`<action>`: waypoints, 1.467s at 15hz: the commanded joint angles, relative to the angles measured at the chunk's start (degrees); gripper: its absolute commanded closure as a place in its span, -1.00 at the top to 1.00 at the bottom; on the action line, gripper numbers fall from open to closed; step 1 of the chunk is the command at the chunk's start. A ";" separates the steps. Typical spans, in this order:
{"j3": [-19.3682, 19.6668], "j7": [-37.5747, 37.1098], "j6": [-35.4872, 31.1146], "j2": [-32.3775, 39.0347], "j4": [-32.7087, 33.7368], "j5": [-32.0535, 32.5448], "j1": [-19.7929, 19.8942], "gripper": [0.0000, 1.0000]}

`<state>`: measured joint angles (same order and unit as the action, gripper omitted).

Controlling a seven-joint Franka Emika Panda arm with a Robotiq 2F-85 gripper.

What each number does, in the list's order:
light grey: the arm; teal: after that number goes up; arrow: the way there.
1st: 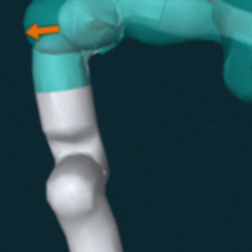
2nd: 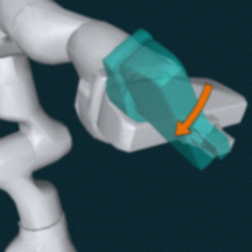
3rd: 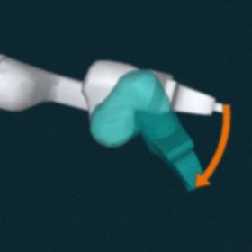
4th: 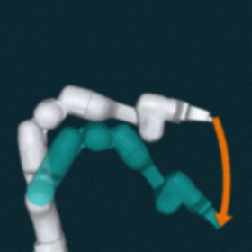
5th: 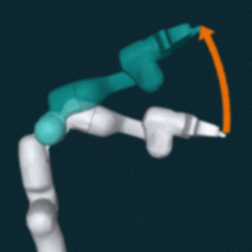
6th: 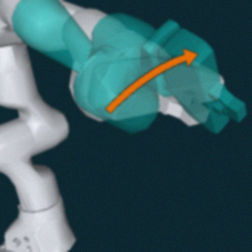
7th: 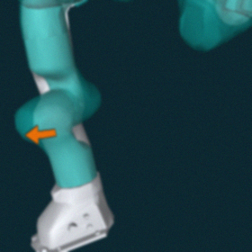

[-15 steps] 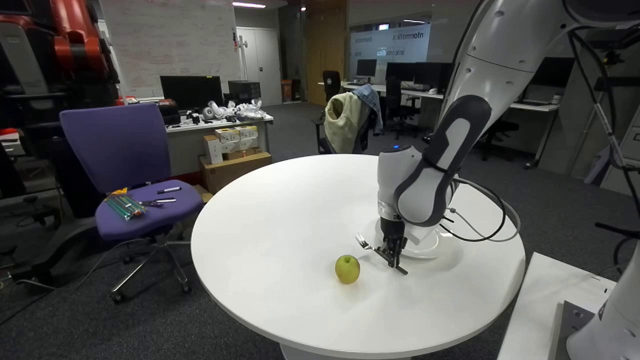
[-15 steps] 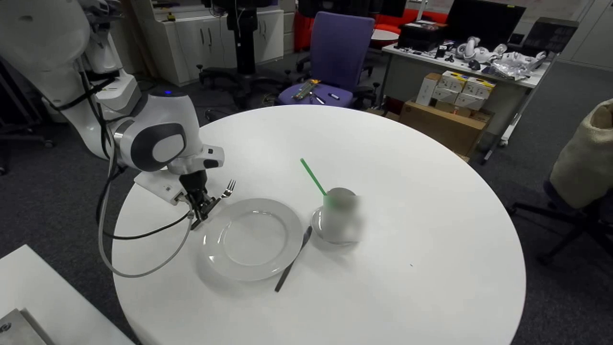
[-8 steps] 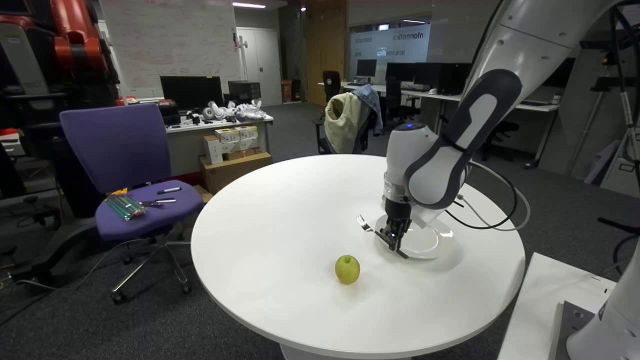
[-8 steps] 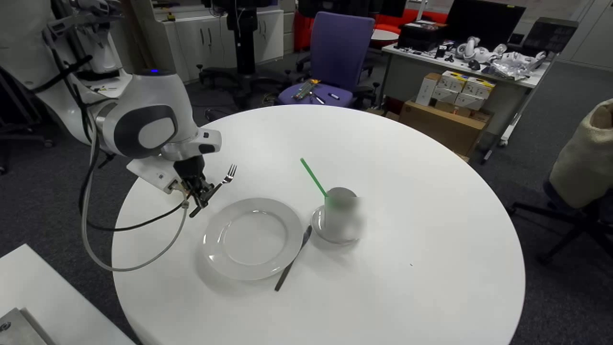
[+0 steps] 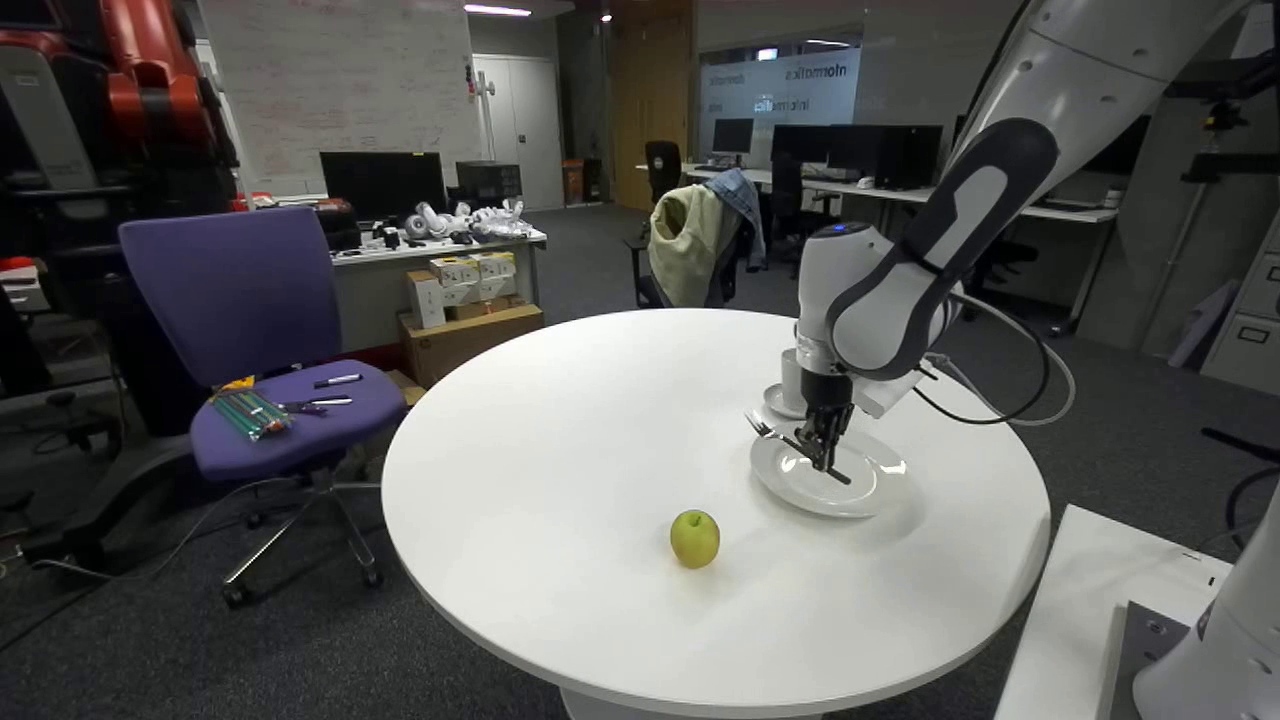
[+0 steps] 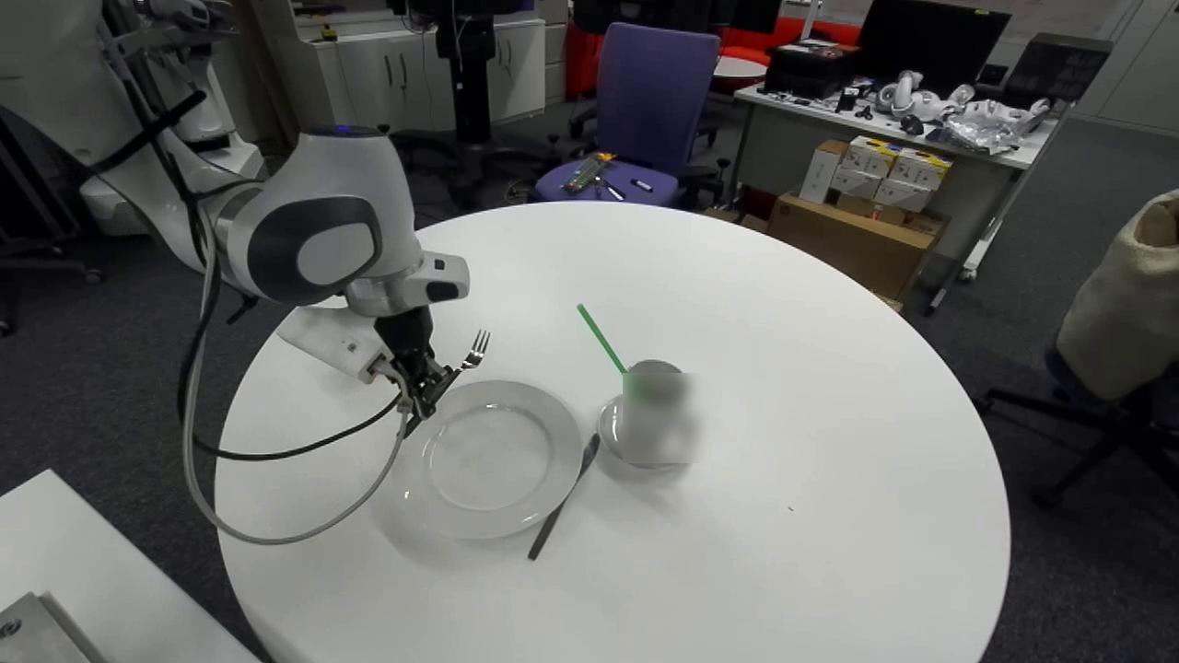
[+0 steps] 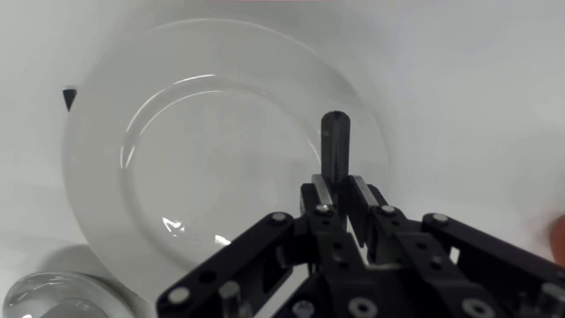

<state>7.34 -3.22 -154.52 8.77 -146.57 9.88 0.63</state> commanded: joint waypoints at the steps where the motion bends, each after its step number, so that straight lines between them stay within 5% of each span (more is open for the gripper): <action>1: 0.91 3.49 4.08 -0.34 2.26 1.26 2.69 -0.92; 22: -0.50 9.65 5.03 11.43 10.10 -5.43 6.83 -0.92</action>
<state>8.05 3.90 -152.18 19.97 -138.13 5.90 5.76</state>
